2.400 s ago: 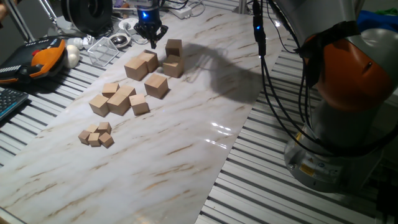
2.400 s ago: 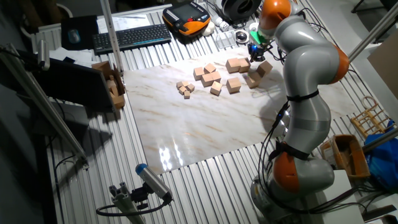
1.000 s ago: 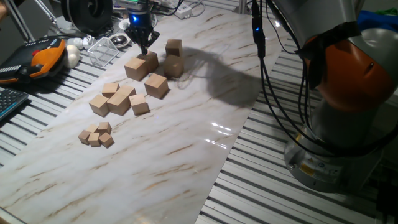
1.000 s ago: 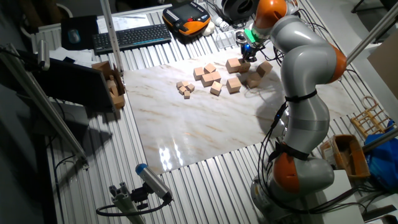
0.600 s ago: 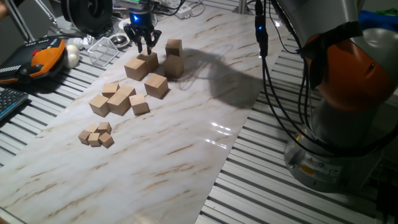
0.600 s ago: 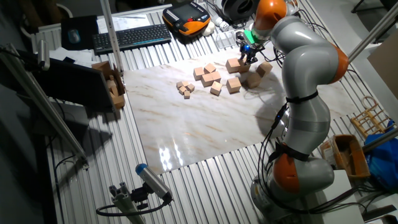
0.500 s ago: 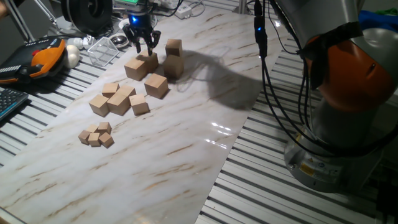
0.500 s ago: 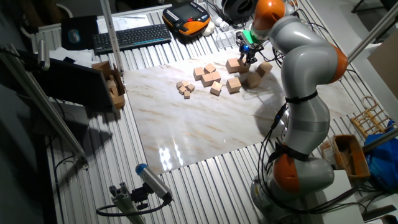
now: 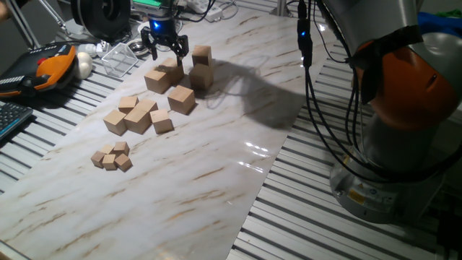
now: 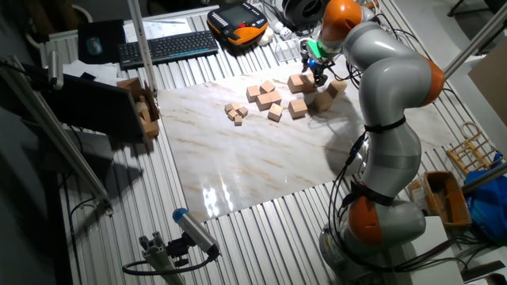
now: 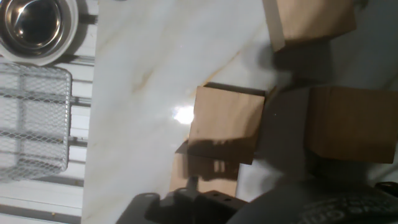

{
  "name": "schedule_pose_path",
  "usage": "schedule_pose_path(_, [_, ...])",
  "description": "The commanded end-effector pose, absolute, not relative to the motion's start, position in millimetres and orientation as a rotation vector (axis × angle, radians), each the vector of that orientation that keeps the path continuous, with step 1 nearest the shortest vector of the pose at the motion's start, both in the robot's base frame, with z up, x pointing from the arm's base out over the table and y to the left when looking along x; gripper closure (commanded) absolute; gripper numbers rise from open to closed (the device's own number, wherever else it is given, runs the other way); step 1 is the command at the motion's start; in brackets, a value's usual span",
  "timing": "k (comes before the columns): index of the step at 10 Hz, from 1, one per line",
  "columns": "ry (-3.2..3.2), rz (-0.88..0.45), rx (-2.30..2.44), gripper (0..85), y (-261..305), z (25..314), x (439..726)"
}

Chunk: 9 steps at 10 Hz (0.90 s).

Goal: Stack the blocks into a pyramid shape

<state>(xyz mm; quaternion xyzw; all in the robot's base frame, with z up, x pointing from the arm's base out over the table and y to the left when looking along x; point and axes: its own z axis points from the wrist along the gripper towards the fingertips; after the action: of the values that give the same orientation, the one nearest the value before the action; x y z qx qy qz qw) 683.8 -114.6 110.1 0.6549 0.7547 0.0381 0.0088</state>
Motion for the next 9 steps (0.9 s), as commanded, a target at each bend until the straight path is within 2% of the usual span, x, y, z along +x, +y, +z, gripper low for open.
schedule_pose_path(1, [2.361, 0.109, 2.041, 0.0, -114.5, 110.6, 683.6])
schedule_pose_path(9, [2.374, 0.091, 2.007, 0.0, -115.2, 108.3, 686.2])
